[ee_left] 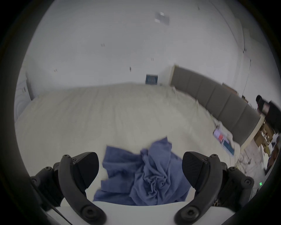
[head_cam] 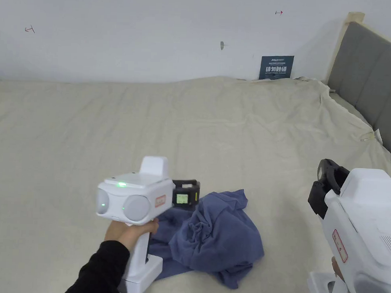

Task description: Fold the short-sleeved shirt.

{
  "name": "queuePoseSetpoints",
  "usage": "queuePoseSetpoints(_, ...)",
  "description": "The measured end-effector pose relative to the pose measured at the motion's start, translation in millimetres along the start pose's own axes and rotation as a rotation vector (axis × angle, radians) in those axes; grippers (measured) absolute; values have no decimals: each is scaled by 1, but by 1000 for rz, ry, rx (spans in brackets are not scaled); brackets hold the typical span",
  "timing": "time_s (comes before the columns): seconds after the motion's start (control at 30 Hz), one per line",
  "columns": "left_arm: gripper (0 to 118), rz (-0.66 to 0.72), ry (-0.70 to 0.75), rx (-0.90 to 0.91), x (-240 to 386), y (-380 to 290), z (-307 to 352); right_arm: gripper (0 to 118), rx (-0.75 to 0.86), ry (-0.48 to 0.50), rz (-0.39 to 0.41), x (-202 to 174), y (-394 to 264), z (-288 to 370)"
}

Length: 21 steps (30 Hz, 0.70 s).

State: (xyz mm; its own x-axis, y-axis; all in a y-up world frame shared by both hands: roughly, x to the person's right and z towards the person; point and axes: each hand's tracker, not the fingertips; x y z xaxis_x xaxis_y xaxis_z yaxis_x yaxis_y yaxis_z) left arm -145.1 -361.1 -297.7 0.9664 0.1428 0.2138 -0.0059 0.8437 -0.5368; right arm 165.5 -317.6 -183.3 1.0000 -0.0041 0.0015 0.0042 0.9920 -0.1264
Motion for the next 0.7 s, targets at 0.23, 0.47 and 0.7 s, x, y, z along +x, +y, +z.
queuePoseSetpoints(0.23, 110, -12, 109, 236, -21, 20, 72, 0, 26, 15, 5, -12, 10, 3)
queuePoseSetpoints(0.47, 53, -56, 261, 460, -33, -1, 108, 0, 45, 28, 15, -16, 13, 2)
queuePoseSetpoints(0.7, 0, -58, 312, 475, -48, -15, 112, 0, 54, 37, 21, -22, 15, 4)
